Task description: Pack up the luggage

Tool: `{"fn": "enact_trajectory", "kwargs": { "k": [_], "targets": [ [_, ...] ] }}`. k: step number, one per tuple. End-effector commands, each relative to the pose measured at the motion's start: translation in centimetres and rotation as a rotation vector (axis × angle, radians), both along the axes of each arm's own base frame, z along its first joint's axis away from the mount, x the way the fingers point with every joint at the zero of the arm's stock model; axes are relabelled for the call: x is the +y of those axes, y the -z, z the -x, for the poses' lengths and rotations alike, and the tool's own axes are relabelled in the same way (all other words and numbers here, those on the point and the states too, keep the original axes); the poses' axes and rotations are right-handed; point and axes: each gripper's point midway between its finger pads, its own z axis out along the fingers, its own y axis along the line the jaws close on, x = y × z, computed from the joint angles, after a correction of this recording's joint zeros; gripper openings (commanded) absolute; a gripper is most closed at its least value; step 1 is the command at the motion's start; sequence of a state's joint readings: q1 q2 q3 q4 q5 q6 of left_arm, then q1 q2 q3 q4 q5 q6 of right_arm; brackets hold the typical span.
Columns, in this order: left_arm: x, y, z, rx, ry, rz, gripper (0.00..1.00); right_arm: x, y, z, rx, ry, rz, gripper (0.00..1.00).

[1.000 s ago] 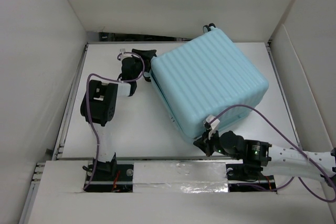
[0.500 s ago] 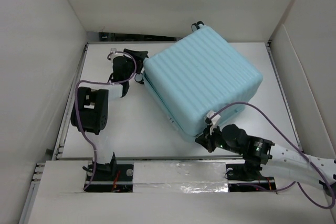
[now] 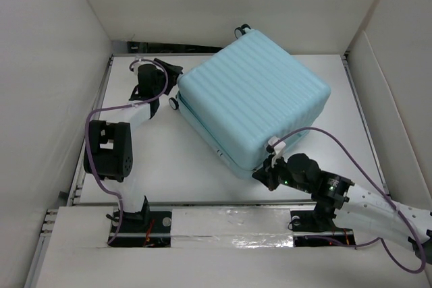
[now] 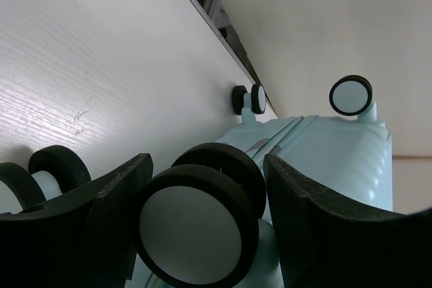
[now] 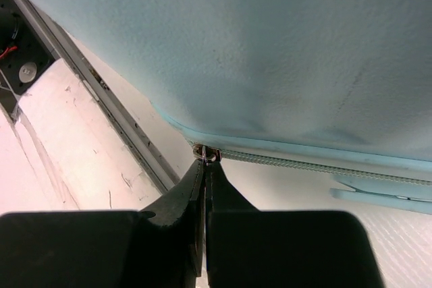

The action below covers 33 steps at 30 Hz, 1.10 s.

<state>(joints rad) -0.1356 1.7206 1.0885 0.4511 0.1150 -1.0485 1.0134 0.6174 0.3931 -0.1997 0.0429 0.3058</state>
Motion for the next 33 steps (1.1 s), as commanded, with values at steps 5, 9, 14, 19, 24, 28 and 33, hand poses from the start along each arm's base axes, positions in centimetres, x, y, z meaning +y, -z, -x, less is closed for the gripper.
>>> {"fn": "enact_trajectory", "kwargs": {
  "k": [5, 9, 14, 19, 24, 28, 33],
  "targets": [
    [-3.8, -12.5, -0.1, -0.486, 0.169, 0.028, 0.00, 0.2, -5.2, -3.6, -0.161, 0.129, -0.154, 0.00],
    [-3.6, -16.0, 0.7, -0.551, 0.164, 0.024, 0.00, 0.0, -3.7, -3.7, -0.142, 0.137, -0.122, 0.00],
    [-2.9, -22.8, 3.6, -0.668, 0.167, 0.034, 0.00, -0.3, -1.4, -3.7, -0.102, 0.155, -0.071, 0.00],
    [-3.1, -25.5, 5.7, -0.676, 0.196, 0.042, 0.00, -1.3, -1.8, -3.9, -0.081, 0.217, -0.077, 0.00],
    [-3.2, -20.0, 4.6, -0.564, 0.256, 0.128, 0.00, -1.8, -4.6, -4.0, -0.109, 0.228, -0.087, 0.00],
    [-3.2, -18.6, 4.4, -0.542, 0.253, 0.121, 0.00, -1.5, -5.1, -4.1, -0.125, 0.215, -0.091, 0.00],
    [-1.1, -15.7, 4.5, -0.468, 0.140, 0.029, 0.00, -0.9, -5.0, -4.1, -0.119, 0.196, -0.094, 0.00]
  ]
}}
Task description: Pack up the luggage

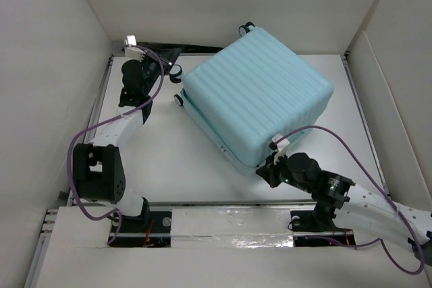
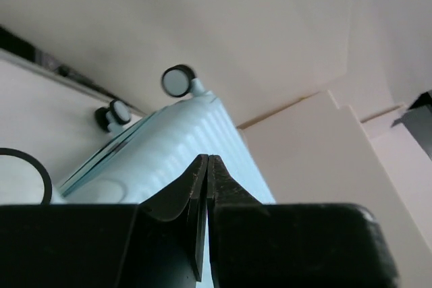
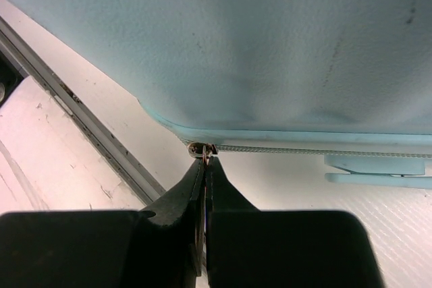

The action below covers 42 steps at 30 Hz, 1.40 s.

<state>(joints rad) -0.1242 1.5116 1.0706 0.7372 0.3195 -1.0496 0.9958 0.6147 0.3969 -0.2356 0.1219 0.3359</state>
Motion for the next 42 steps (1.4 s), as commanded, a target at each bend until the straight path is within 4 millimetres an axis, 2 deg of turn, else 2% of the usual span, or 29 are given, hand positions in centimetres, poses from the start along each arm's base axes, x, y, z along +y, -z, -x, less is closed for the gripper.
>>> {"fn": "enact_trajectory", "kwargs": {
  "k": [1, 2, 3, 4, 7, 10, 12, 13, 14, 16, 18, 19, 20, 22, 25, 27, 33, 34, 35, 36, 37, 39, 40, 42],
  "targets": [
    [1.4, 1.1, 0.9, 0.015, -0.071, -0.043, 0.00, 0.4, -5.4, -2.9, -0.138, 0.095, -0.113, 0.00],
    [2.1, 2.0, 0.5, 0.044, -0.097, -0.059, 0.15, 0.5, -5.5, -2.9, -0.140, 0.093, -0.119, 0.00],
    [2.3, 3.8, 0.4, 0.111, -0.109, -0.086, 0.37, 0.5, -5.3, -2.9, -0.139, 0.093, -0.116, 0.00],
    [2.5, 4.5, 0.3, 0.136, -0.119, -0.102, 0.65, 0.5, -5.2, -2.9, -0.138, 0.092, -0.115, 0.00],
    [3.1, 6.4, 0.8, 0.174, -0.149, -0.117, 0.86, 0.4, -4.9, -2.7, -0.129, 0.086, -0.111, 0.00],
    [3.6, 8.5, 0.8, 0.228, -0.171, -0.137, 0.91, 0.4, -4.6, -2.5, -0.120, 0.083, -0.114, 0.00],
    [2.8, 9.3, 0.6, 0.243, -0.146, -0.142, 0.93, 0.5, -4.6, -2.4, -0.121, 0.078, -0.125, 0.00],
    [2.5, 10.4, 0.1, 0.270, -0.126, -0.139, 0.94, 0.5, -4.6, -2.4, -0.121, 0.079, -0.128, 0.00],
    [1.9, 10.1, -0.3, 0.268, -0.094, -0.135, 0.96, 0.6, -4.7, -2.4, -0.121, 0.078, -0.131, 0.00],
    [1.0, 11.4, -1.1, 0.300, -0.069, -0.142, 0.96, 0.6, -4.7, -2.4, -0.120, 0.076, -0.128, 0.00],
    [0.3, 10.8, -1.8, 0.288, -0.057, -0.140, 0.96, 0.5, -4.7, -2.3, -0.119, 0.072, -0.124, 0.00],
    [0.1, 11.4, -2.2, 0.301, -0.046, -0.134, 0.96, 0.5, -4.6, -2.3, -0.118, 0.073, -0.121, 0.00],
    [-0.3, 10.7, -2.7, 0.286, -0.026, -0.129, 0.96, 0.5, -4.6, -2.3, -0.119, 0.073, -0.123, 0.00],
    [-0.9, 11.9, -3.2, 0.321, -0.016, -0.138, 0.96, 0.4, -4.5, -2.4, -0.118, 0.076, -0.122, 0.00],
    [-1.6, 12.4, -3.9, 0.323, -0.005, -0.110, 0.94, 0.5, -4.6, -2.4, -0.122, 0.076, -0.126, 0.00],
    [-1.6, 12.0, -4.4, 0.309, -0.014, -0.089, 0.92, 0.6, -4.4, -2.4, -0.119, 0.073, -0.120, 0.00],
    [-2.0, 11.1, -6.0, 0.259, -0.014, -0.005, 0.75, 0.7, -3.8, -2.4, -0.111, 0.067, -0.109, 0.00],
    [-2.1, 11.9, -6.5, 0.277, -0.013, 0.021, 0.73, 0.7, -3.8, -2.3, -0.109, 0.064, -0.113, 0.00],
    [-1.8, 12.0, -6.8, 0.275, -0.014, 0.039, 0.68, 0.7, -3.9, -2.3, -0.109, 0.064, -0.113, 0.00],
    [-2.0, 11.3, -7.1, 0.232, -0.004, 0.063, 0.65, 0.6, -3.8, -2.2, -0.108, 0.065, -0.114, 0.00],
    [-2.2, 11.9, -7.4, 0.246, 0.009, 0.098, 0.54, 0.6, -3.9, -2.2, -0.109, 0.064, -0.119, 0.00],
    [-2.1, 11.5, -8.0, 0.225, 0.018, 0.119, 0.42, 0.4, -3.7, -2.0, -0.103, 0.067, -0.116, 0.00],
    [-2.2, 11.7, -8.3, 0.225, 0.021, 0.119, 0.24, 0.3, -3.6, -2.0, -0.103, 0.069, -0.116, 0.00],
    [-1.9, 10.4, -8.2, 0.187, 0.009, 0.116, 0.00, 0.0, -3.6, -2.0, -0.104, 0.081, -0.114, 0.00]
  ]
}}
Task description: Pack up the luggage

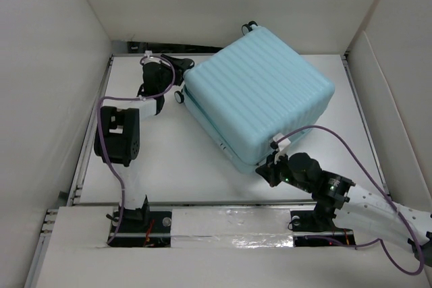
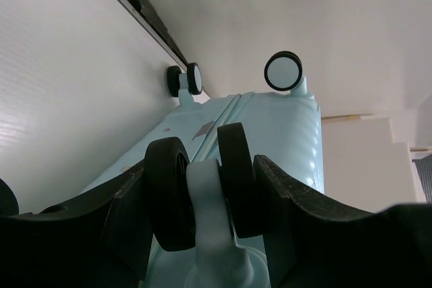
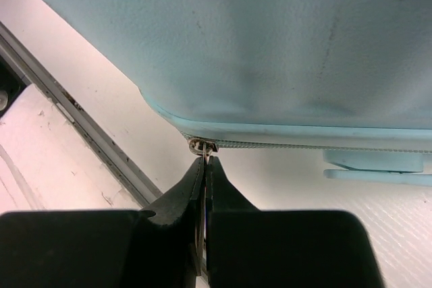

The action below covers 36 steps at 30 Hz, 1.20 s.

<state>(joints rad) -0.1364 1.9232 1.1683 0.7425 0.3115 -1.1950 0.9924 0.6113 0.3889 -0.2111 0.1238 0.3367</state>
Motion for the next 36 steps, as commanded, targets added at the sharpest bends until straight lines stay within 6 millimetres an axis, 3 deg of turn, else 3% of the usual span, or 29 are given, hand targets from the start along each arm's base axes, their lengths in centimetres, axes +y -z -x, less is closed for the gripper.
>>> {"fn": "enact_trajectory", "kwargs": {
  "k": [1, 3, 6, 7, 11, 13, 16, 18, 20, 21, 22, 23, 24, 25, 26, 30, 33, 36],
  "targets": [
    [-0.2, -5.6, -0.9, -0.188, -0.006, 0.024, 0.00, -0.2, -3.2, -1.8, -0.089, 0.077, -0.097, 0.00],
    [-0.2, -7.0, -0.3, -0.227, -0.003, 0.025, 0.00, -0.2, -3.3, -1.9, -0.093, 0.089, -0.107, 0.00],
    [-0.2, -11.4, 1.2, -0.317, 0.012, 0.028, 0.00, -0.4, -3.6, -2.5, -0.104, 0.120, -0.106, 0.00],
    [-0.2, -14.0, 2.0, -0.362, 0.018, 0.022, 0.00, -0.4, -3.6, -2.6, -0.108, 0.124, -0.102, 0.00],
    [-0.4, -19.2, 2.6, -0.416, 0.044, -0.067, 0.00, -0.1, -3.1, -3.3, -0.112, 0.134, -0.062, 0.00],
    [-0.5, -19.9, 2.7, -0.416, 0.036, -0.096, 0.00, 0.1, -2.0, -3.7, -0.095, 0.142, -0.028, 0.00],
    [-1.5, -18.7, 4.2, -0.419, 0.085, -0.056, 0.00, 0.4, -1.4, -3.5, -0.063, 0.139, -0.010, 0.00],
    [-1.4, -17.9, 5.5, -0.424, 0.087, -0.011, 0.00, 0.3, -1.6, -3.4, -0.060, 0.142, -0.024, 0.00],
    [-0.9, -19.2, 6.6, -0.459, 0.065, -0.016, 0.00, -0.2, -2.6, -3.5, -0.074, 0.166, -0.058, 0.02],
    [-0.7, -19.1, 6.9, -0.460, 0.057, -0.028, 0.00, -0.9, -2.7, -3.8, -0.083, 0.204, -0.048, 0.16],
    [-0.4, -19.8, 7.2, -0.473, 0.040, -0.042, 0.00, -1.3, -3.6, -3.9, -0.095, 0.220, -0.061, 0.39],
    [0.0, -19.8, 7.0, -0.466, 0.017, -0.061, 0.00, -1.7, -4.3, -3.9, -0.102, 0.234, -0.066, 0.78],
    [0.6, -19.6, 6.8, -0.459, 0.003, -0.083, 0.00, -2.5, -4.8, -3.6, -0.105, 0.248, -0.059, 0.94],
    [0.6, -19.2, 6.7, -0.453, 0.005, -0.082, 0.00, -2.8, -5.5, -3.5, -0.112, 0.252, -0.063, 1.00],
    [1.2, -18.8, 6.4, -0.447, -0.006, -0.083, 0.00, -3.0, -7.4, -3.4, -0.126, 0.251, -0.091, 1.00],
    [1.8, -16.5, 6.3, -0.417, -0.004, -0.062, 0.00, -3.8, -11.5, -1.3, -0.139, 0.178, -0.149, 1.00],
    [1.3, -18.0, 7.4, -0.453, 0.011, -0.035, 0.00, -4.9, -14.1, -0.9, -0.184, 0.194, -0.218, 1.00],
    [1.7, -21.0, 8.2, -0.508, -0.008, -0.060, 0.00, -6.4, -16.7, -0.9, -0.244, 0.231, -0.249, 0.94]
  ]
}}
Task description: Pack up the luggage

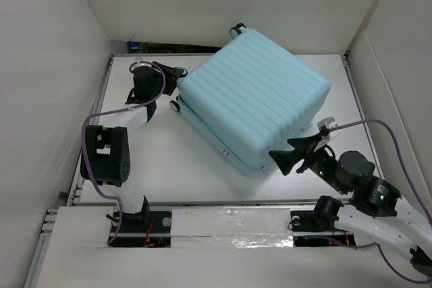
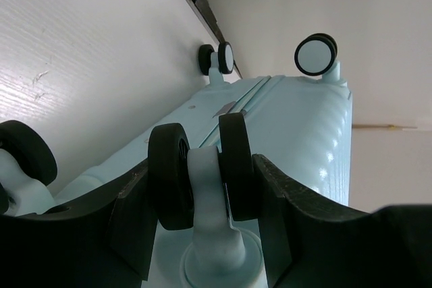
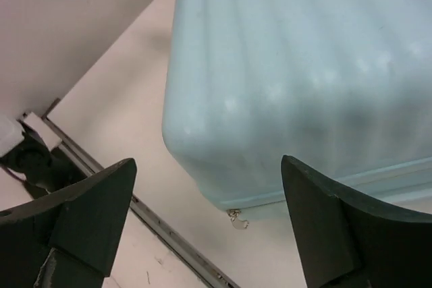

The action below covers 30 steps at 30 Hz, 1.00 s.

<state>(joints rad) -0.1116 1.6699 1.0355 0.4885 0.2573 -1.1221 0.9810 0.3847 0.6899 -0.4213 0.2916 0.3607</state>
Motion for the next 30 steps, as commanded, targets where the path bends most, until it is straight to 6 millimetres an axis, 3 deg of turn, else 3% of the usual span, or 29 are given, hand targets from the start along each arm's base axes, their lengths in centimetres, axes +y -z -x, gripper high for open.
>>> {"fn": "enact_trajectory", "kwargs": {
  "k": [1, 2, 4, 5, 7, 8, 10, 11, 14, 18, 19, 20, 22, 23, 24, 25, 26, 27, 28, 29, 30],
  "targets": [
    [-1.1, -21.5, 3.9, -0.644, 0.079, 0.021, 0.00, -2.4, -2.4, -0.4, -0.051, 0.085, 0.006, 0.90],
    [-1.1, -22.3, 4.3, -0.662, 0.077, 0.022, 0.00, -3.2, -2.9, -0.7, -0.063, 0.123, 0.003, 0.79],
    [-1.1, -24.0, 5.9, -0.711, 0.073, 0.020, 0.00, -5.3, -3.6, -1.8, -0.078, 0.248, 0.003, 0.69],
    [-0.9, -24.2, 6.0, -0.722, 0.041, -0.004, 0.00, -5.9, -3.5, -2.1, -0.077, 0.290, 0.011, 0.48],
    [-0.7, -23.1, 5.6, -0.688, 0.012, -0.041, 0.00, -7.1, -3.0, -3.0, -0.066, 0.388, 0.027, 0.32],
    [-0.3, -22.8, 5.3, -0.684, 0.008, -0.037, 0.00, -7.0, -2.6, -3.3, -0.060, 0.397, 0.039, 0.31],
    [-1.0, -24.0, 6.4, -0.730, 0.055, 0.005, 0.00, -6.3, -1.8, -3.8, -0.039, 0.397, 0.065, 0.40],
    [-1.0, -24.7, 6.6, -0.744, 0.035, -0.001, 0.00, -5.9, -1.0, -4.0, -0.025, 0.396, 0.078, 0.59],
    [-0.4, -24.2, 7.0, -0.733, -0.026, -0.079, 0.00, -5.5, 0.7, -4.6, 0.017, 0.420, 0.086, 0.82],
    [-0.9, -13.2, 4.5, -0.550, -0.014, -0.045, 0.00, -4.7, 2.0, -5.1, 0.013, 0.400, 0.076, 0.85],
    [-1.2, -8.7, 2.6, -0.438, -0.003, 0.007, 0.00, -4.6, 2.6, -5.5, 0.021, 0.404, 0.102, 0.87],
    [-1.9, -7.3, 2.3, -0.413, 0.023, 0.071, 0.00, -4.4, 2.7, -5.7, 0.026, 0.401, 0.114, 0.90],
    [-5.4, -10.6, 4.3, -0.554, 0.188, 0.228, 0.00, -3.3, 2.8, -6.4, 0.012, 0.353, 0.146, 0.95],
    [-6.7, -13.3, 5.3, -0.602, 0.236, 0.248, 0.00, -2.5, 3.6, -7.0, 0.033, 0.333, 0.184, 0.99],
    [-7.4, -15.9, 5.0, -0.599, 0.237, 0.201, 0.00, -1.8, 3.7, -7.2, 0.049, 0.303, 0.188, 1.00],
    [-7.7, -21.4, 7.7, -0.698, 0.229, 0.155, 0.00, -1.7, 3.2, -7.7, 0.044, 0.302, 0.191, 1.00],
    [-7.0, -23.5, 8.5, -0.726, 0.179, 0.091, 0.00, -1.5, 3.4, -8.1, 0.039, 0.298, 0.200, 1.00],
    [-5.2, -24.2, 8.5, -0.739, 0.082, 0.004, 0.00, -1.0, 2.8, -8.8, 0.018, 0.302, 0.177, 1.00],
    [-4.0, -27.0, 11.1, -0.812, 0.051, 0.010, 0.00, -1.0, 2.3, -9.3, -0.003, 0.292, 0.166, 1.00],
    [-2.2, -27.6, 11.6, -0.832, 0.008, 0.001, 0.00, -0.8, 2.0, -9.6, -0.020, 0.274, 0.158, 1.00],
    [-1.6, -26.5, 11.8, -0.809, -0.009, -0.028, 0.00, 0.1, 1.2, -9.9, -0.043, 0.232, 0.129, 1.00]
  ]
}}
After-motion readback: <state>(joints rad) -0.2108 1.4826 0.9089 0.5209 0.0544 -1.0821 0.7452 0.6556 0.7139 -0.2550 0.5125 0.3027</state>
